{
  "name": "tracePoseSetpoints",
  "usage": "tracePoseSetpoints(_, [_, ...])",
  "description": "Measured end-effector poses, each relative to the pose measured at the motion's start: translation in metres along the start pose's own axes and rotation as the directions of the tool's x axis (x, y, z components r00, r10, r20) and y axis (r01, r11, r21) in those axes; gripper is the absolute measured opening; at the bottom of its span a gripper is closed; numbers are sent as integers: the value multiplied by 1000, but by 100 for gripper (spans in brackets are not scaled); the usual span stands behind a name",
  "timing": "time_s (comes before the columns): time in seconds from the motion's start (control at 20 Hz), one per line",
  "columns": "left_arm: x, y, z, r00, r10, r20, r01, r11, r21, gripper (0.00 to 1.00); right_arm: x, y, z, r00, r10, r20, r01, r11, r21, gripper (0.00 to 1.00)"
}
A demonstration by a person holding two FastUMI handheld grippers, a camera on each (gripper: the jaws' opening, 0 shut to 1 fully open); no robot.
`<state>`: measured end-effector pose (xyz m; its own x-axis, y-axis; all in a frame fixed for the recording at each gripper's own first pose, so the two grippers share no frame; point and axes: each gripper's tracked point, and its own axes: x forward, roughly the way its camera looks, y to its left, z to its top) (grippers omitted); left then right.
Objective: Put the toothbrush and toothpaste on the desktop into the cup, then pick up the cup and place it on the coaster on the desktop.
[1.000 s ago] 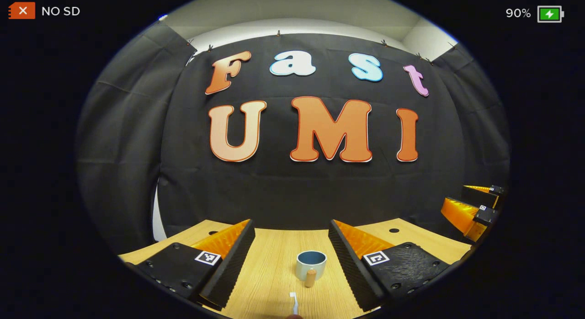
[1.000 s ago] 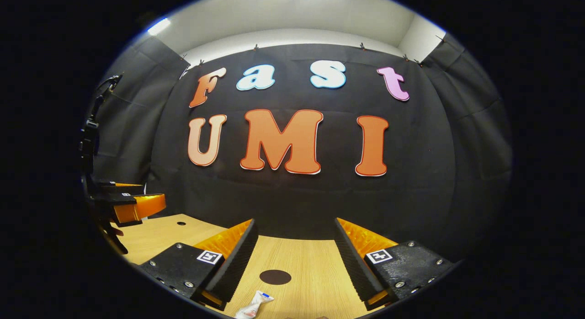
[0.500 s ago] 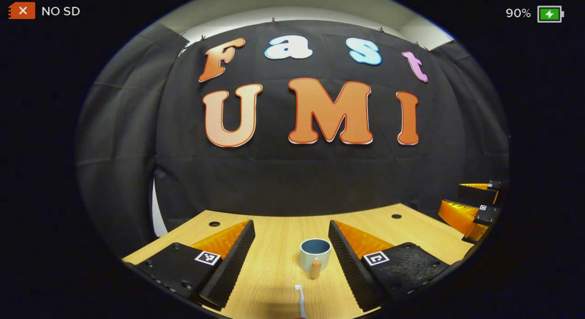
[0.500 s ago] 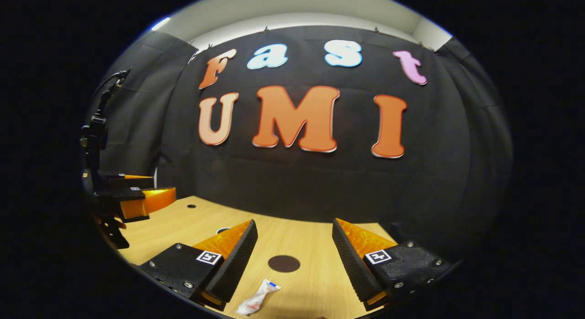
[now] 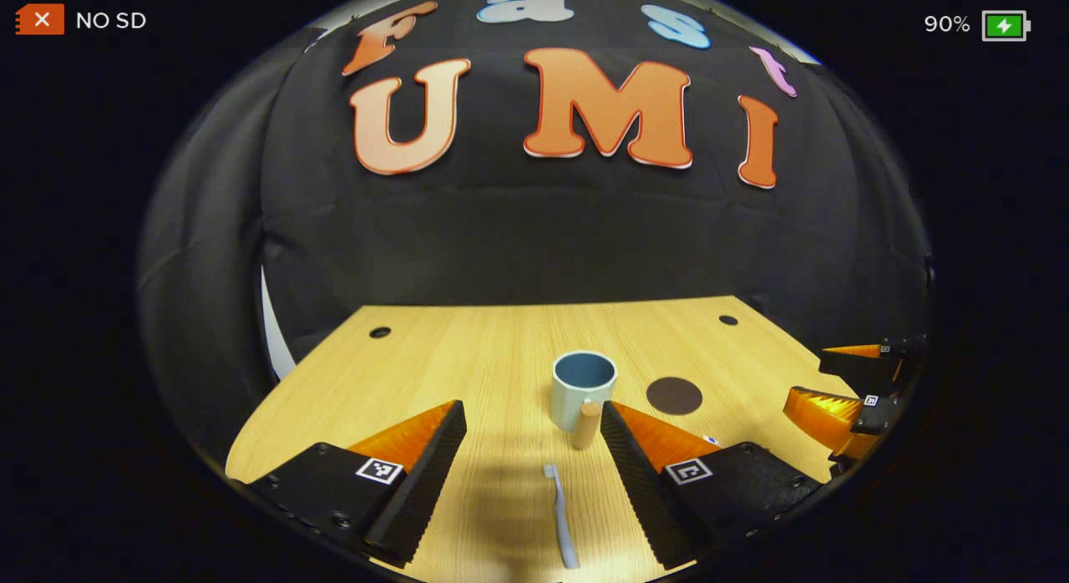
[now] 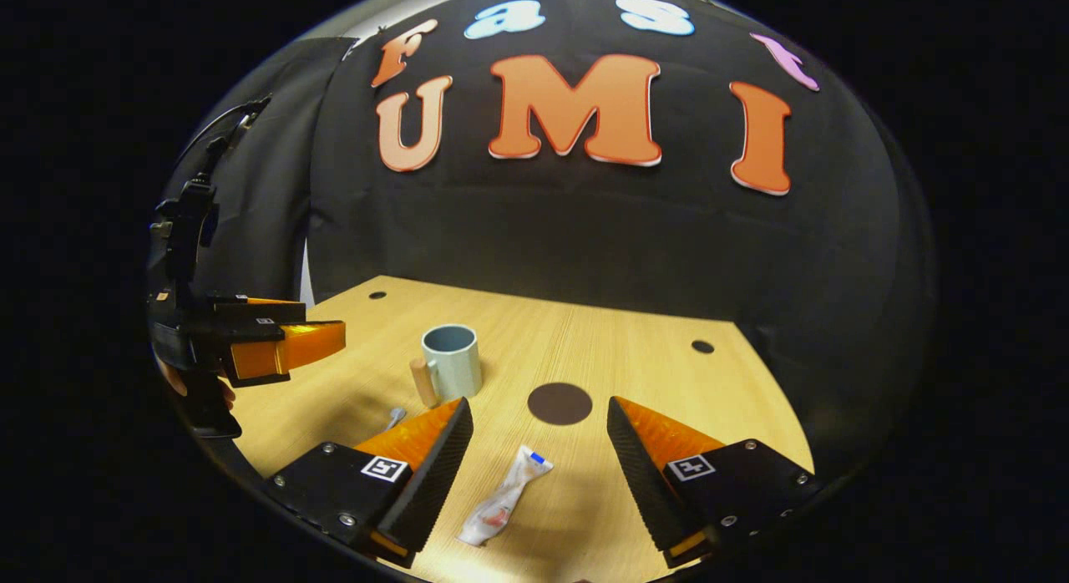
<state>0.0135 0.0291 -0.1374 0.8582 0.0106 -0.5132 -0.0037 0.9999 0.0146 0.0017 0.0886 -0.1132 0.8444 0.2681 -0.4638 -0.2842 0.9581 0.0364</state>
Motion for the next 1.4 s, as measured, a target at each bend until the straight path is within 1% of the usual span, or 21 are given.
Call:
tracePoseSetpoints(0.1, [4, -14, -21, 992, -76, -100, 73, 997, -32, 97, 7, 5, -20, 996, 42, -77, -39, 999, 33, 96])
tracePoseSetpoints(0.15, [9, -21, -30, 985, -98, -141, 93, 995, -42, 98, 10, 7, -27, 993, 53, -107, -48, 998, 45, 96])
tracePoseSetpoints(0.35, [17, -24, -59, 956, -124, -265, 111, 992, -63, 97, 19, 2, -48, 977, 53, -208, -42, 998, 57, 95])
tracePoseSetpoints(0.45, [21, -21, -73, 934, -110, -339, 89, 993, -76, 96, 27, 3, -56, 962, 55, -268, -39, 997, 64, 91])
tracePoseSetpoints(0.55, [28, -20, -91, 908, -115, -402, 80, 991, -103, 96, 33, 7, -63, 945, 59, -321, -32, 996, 87, 88])
tracePoseSetpoints(0.75, [37, -15, -118, 842, -93, -531, 37, 993, -116, 90, 48, 11, -88, 904, 82, -420, -30, 991, 129, 81])
tracePoseSetpoints(0.85, [40, -13, -126, 815, -82, -573, 25, 994, -106, 90, 53, 11, -96, 884, 84, -459, -24, 991, 135, 76])
tracePoseSetpoints(0.9, [42, -13, -131, 797, -76, -599, 14, 994, -107, 90, 56, 9, -100, 876, 77, -476, -14, 991, 134, 73])
tracePoseSetpoints(0.95, [41, -13, -138, 778, -72, -624, 8, 994, -105, 85, 58, 9, -106, 865, 74, -497, -8, 991, 134, 71])
tracePoseSetpoints(1.0, [43, -13, -141, 765, -72, -640, 6, 994, -105, 79, 59, 9, -110, 854, 78, -515, -7, 990, 140, 68])
tracePoseSetpoints(1.05, [42, -15, -147, 748, -68, -661, -3, 994, -106, 80, 61, 9, -115, 844, 76, -531, 2, 990, 144, 67])
tracePoseSetpoints(1.1, [44, -15, -152, 728, -64, -683, -10, 995, -104, 82, 64, 9, -120, 836, 69, -545, 11, 990, 143, 66])
tracePoseSetpoints(1.25, [50, -12, -162, 689, -38, -723, -44, 995, -93, 83, 69, 12, -130, 814, 66, -577, 18, 990, 138, 65])
tracePoseSetpoints(1.3, [51, -12, -165, 677, -27, -735, -53, 995, -85, 71, 71, 16, -131, 810, 72, -582, 19, 989, 149, 58])
tracePoseSetpoints(1.35, [52, -11, -169, 667, -27, -744, -50, 995, -81, 66, 73, 18, -133, 806, 78, -587, 17, 988, 154, 55])
tracePoseSetpoints(1.4, [53, -13, -171, 658, -34, -752, -46, 995, -85, 65, 75, 22, -132, 803, 87, -590, 12, 987, 163, 47])
